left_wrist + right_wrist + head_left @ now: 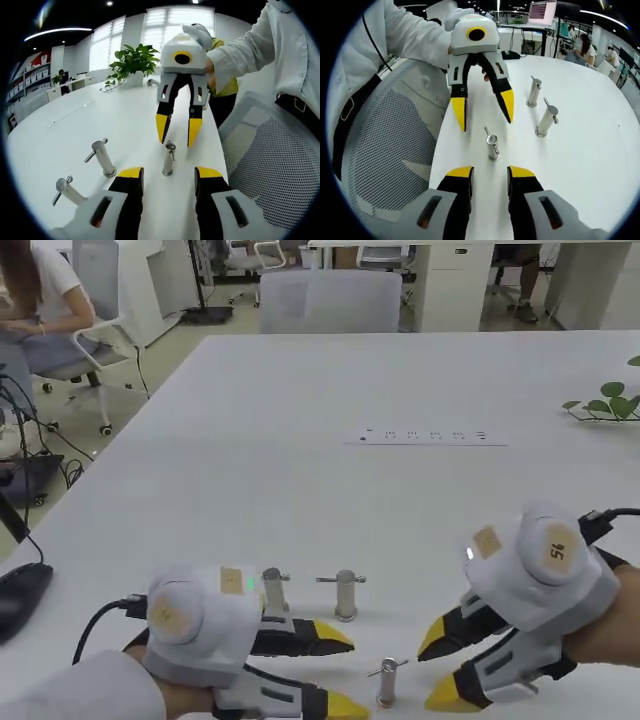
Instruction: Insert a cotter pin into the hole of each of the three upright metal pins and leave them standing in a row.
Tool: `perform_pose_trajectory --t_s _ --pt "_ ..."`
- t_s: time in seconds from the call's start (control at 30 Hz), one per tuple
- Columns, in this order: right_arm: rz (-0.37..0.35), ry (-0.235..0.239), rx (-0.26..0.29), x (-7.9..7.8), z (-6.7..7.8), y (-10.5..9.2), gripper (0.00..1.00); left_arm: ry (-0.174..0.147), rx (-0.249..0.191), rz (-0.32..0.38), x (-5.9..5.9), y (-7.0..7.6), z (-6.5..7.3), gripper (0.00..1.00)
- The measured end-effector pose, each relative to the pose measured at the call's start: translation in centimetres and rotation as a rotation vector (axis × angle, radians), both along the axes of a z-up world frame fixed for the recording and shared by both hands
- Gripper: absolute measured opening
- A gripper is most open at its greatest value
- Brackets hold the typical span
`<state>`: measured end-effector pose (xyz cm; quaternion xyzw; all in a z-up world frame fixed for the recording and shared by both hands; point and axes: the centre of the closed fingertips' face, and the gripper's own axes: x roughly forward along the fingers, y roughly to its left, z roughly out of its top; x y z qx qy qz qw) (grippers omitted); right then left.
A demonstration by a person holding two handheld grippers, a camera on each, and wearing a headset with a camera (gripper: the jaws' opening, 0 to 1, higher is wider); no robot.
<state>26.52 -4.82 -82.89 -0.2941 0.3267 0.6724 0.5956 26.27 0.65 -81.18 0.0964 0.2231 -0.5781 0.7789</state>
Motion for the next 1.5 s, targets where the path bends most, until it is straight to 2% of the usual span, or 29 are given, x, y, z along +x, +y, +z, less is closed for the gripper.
perform_pose_trajectory --t_s 0.13,0.17,0.37,0.53,0.57,0.67,0.9,1.0,1.3,1.5 --pt "-0.013 0.005 0.024 0.0 -0.4 0.1 0.3 -0.009 -0.019 0.023 -0.2 0.9 0.8 0.48" --pt "-0.015 0.007 0.027 0.0 -0.5 0.1 0.3 -0.021 -0.016 0.028 -0.2 1.2 1.0 0.5" --pt "-0.026 0.016 0.039 -0.2 -0.9 0.4 0.31 -0.04 -0.038 0.077 -0.4 3.4 2.3 0.57" --pt "-0.032 0.015 0.039 -0.4 -1.3 0.7 0.32 -0.058 -0.051 0.125 -0.4 5.1 3.0 0.66" --pt "-0.031 0.008 0.038 -0.5 -1.5 0.8 0.32 -0.069 -0.05 0.146 -0.3 5.7 3.0 0.69" --pt "-0.041 0.009 0.055 -0.4 -1.5 1.3 0.32 -0.065 -0.067 0.185 -0.2 6.8 3.3 0.75" --pt "-0.058 0.001 0.106 0.1 -1.5 2.4 0.3 -0.074 -0.072 0.281 0.1 9.3 3.4 0.77" --pt "-0.067 0.016 0.137 0.3 -1.4 2.9 0.29 -0.07 -0.076 0.313 0.1 10.0 3.3 0.77" --pt "-0.053 0.021 0.186 0.0 -1.5 3.9 0.23 -0.069 -0.085 0.359 0.3 10.9 3.4 0.77" --pt "-0.036 0.003 0.191 -0.1 -2.0 3.9 0.15 -0.069 -0.081 0.374 0.5 11.3 3.4 0.77"
